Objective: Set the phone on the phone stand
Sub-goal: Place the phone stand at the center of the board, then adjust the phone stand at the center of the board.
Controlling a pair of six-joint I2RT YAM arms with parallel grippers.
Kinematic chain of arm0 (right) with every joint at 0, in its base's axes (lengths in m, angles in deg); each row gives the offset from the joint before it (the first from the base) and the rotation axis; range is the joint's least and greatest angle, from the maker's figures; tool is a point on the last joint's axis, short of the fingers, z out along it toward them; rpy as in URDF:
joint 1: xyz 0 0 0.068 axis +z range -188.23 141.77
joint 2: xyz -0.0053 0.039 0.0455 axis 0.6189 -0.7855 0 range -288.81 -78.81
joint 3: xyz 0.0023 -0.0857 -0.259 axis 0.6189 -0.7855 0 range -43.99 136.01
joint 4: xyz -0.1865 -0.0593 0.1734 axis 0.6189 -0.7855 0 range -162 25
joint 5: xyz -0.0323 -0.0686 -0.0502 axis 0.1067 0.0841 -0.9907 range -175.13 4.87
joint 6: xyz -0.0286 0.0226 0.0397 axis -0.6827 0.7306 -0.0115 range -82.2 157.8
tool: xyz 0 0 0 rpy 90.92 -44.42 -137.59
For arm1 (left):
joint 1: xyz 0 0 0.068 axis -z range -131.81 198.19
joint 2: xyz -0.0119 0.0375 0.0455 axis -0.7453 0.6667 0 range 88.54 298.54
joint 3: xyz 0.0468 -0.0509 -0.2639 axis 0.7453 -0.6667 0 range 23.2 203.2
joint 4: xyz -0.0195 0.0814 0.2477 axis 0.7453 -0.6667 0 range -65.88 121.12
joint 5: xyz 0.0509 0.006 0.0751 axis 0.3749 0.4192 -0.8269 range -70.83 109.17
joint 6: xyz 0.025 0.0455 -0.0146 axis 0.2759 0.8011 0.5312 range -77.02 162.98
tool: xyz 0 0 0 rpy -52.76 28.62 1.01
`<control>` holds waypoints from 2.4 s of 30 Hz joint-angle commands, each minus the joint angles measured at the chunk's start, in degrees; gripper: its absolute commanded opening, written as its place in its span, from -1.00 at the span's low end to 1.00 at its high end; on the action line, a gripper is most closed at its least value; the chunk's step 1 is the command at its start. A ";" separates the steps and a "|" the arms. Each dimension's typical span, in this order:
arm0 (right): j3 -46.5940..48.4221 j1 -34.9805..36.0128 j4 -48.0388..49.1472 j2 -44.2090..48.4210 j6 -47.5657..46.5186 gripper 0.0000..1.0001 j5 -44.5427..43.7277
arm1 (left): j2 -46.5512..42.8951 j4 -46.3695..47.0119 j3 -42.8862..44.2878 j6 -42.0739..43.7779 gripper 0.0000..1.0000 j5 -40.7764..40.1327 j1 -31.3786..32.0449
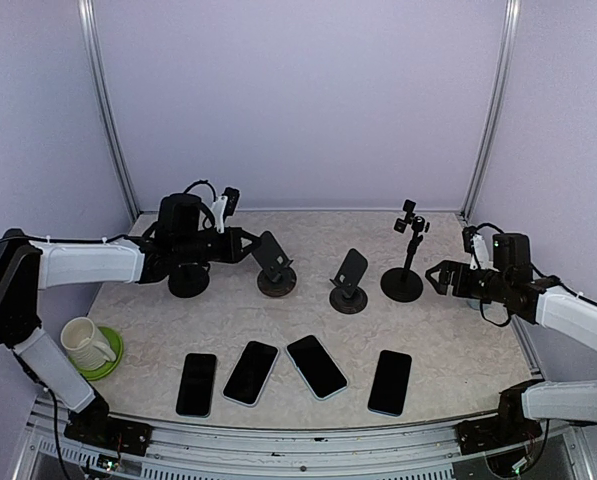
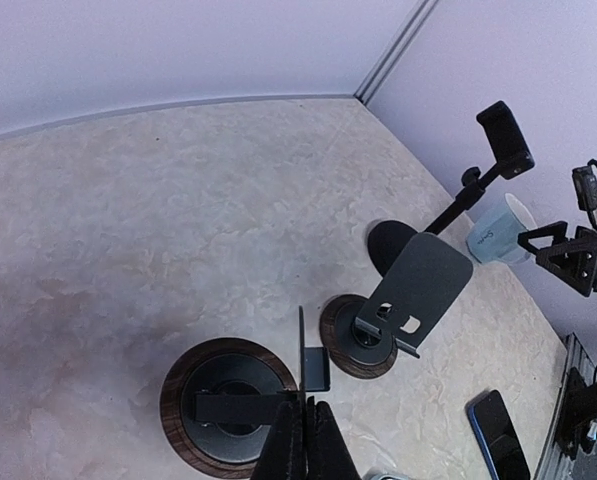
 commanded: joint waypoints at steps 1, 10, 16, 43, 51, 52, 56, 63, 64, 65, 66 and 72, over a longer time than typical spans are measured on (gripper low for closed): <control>-0.62 0.72 0.33 0.98 0.08 1.00 -0.28 | 4.54 -0.18 5.98 5.92 -1.00 11.44 -1.10; -0.65 0.73 0.09 1.01 0.00 1.00 -0.35 | 11.83 -1.65 11.30 6.59 -1.00 14.75 -1.05; -0.54 0.72 0.19 0.79 -0.01 1.00 -0.33 | 13.20 -3.49 13.33 7.42 -1.00 14.42 -0.70; 0.50 1.07 -0.74 1.08 -0.31 1.00 0.50 | 16.27 -11.47 19.95 9.36 -0.17 10.35 -1.77; 1.60 5.03 -2.11 4.11 -1.23 1.00 -3.11 | 8.93 -8.75 15.84 6.01 0.40 2.37 0.07; 1.86 5.49 -2.47 4.39 -1.33 1.00 -3.60 | 7.88 -8.63 15.40 5.85 0.48 1.36 0.58; 2.27 6.07 -2.88 4.56 -1.54 1.00 -4.26 | 3.26 -8.97 14.10 5.99 0.78 -3.79 2.48; 1.33 6.88 -1.15 2.46 -0.95 1.00 -4.02 | -7.08 -11.55 10.84 4.30 0.98 -22.01 3.74; 1.27 7.13 -0.84 2.30 -0.85 1.00 -4.07 | -8.45 -12.20 10.57 4.05 0.98 -24.68 3.67; 1.31 7.33 -0.71 2.01 -0.85 1.00 -4.16 | -9.67 -12.97 10.61 3.52 0.98 -27.34 3.50; 1.47 7.50 -0.69 1.74 -0.82 1.00 -4.28 | -11.17 -14.02 10.67 2.60 0.98 -29.45 3.07; 1.51 7.88 -0.80 1.66 -0.93 1.00 -5.02 | -12.54 -23.30 13.33 -2.41 0.98 -36.35 -2.22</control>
